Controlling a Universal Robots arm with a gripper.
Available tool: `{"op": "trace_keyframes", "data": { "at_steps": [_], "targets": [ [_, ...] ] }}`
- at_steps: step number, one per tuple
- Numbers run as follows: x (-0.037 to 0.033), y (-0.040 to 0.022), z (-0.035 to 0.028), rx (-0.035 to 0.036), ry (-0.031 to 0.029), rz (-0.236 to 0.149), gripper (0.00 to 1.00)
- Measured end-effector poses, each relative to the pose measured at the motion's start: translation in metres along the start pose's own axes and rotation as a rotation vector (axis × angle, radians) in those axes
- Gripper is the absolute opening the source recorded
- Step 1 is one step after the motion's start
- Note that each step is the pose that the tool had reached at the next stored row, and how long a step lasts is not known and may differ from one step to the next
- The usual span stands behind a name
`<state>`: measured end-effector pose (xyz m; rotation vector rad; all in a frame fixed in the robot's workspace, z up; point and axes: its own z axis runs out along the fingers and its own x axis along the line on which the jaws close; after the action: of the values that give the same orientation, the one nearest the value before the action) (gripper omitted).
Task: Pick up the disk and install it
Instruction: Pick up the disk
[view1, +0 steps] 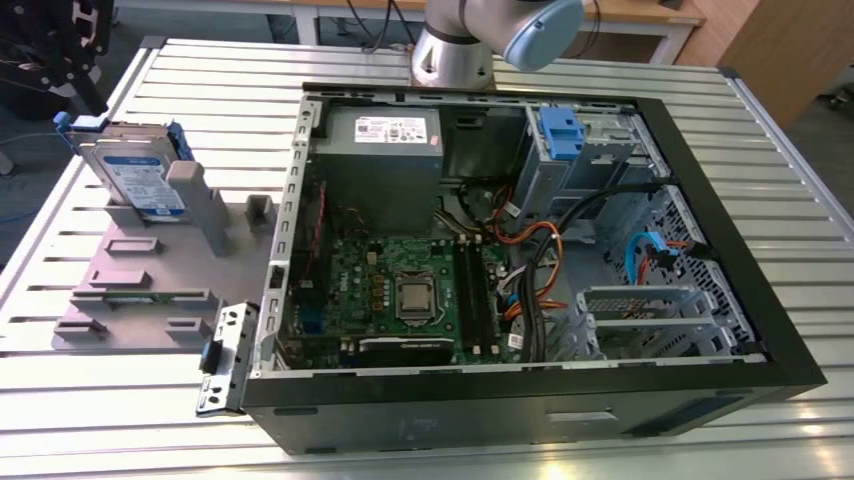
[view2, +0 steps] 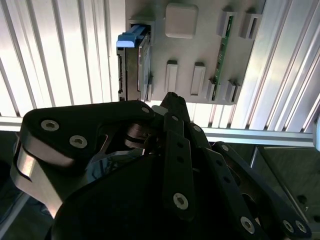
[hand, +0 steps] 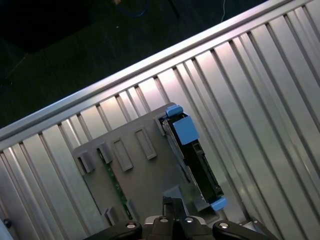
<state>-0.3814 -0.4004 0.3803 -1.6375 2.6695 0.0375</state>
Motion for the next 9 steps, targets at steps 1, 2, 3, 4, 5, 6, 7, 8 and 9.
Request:
{"op": "trace_keyframes", "data": {
  "at_steps": [1, 2, 3, 4, 5, 6, 7, 8, 9],
  "targets": [
    [0.0000, 0.0000, 0.0000, 0.0000, 0.0000, -0.001, 0.11],
    [0.0000, 0.0000, 0.0000, 0.0000, 0.0000, -0.002, 0.11],
    [0.0000, 0.0000, 0.0000, 0.0000, 0.0000, -0.003, 0.11],
    [0.0000, 0.0000, 0.0000, -0.0001, 0.0001, -0.004, 0.11],
    [0.0000, 0.0000, 0.0000, -0.0001, 0.0001, -0.006, 0.11],
    [0.0000, 0.0000, 0.0000, -0.0001, 0.0001, -0.007, 0.11],
    [0.0000, 0.0000, 0.0000, -0.0002, 0.0001, -0.008, 0.11],
    [0.0000, 0.0000, 0.0000, -0.0002, 0.0002, -0.009, 0.11],
    [0.0000, 0.0000, 0.0000, -0.0002, 0.0001, -0.010, 0.11]
  ]
}}
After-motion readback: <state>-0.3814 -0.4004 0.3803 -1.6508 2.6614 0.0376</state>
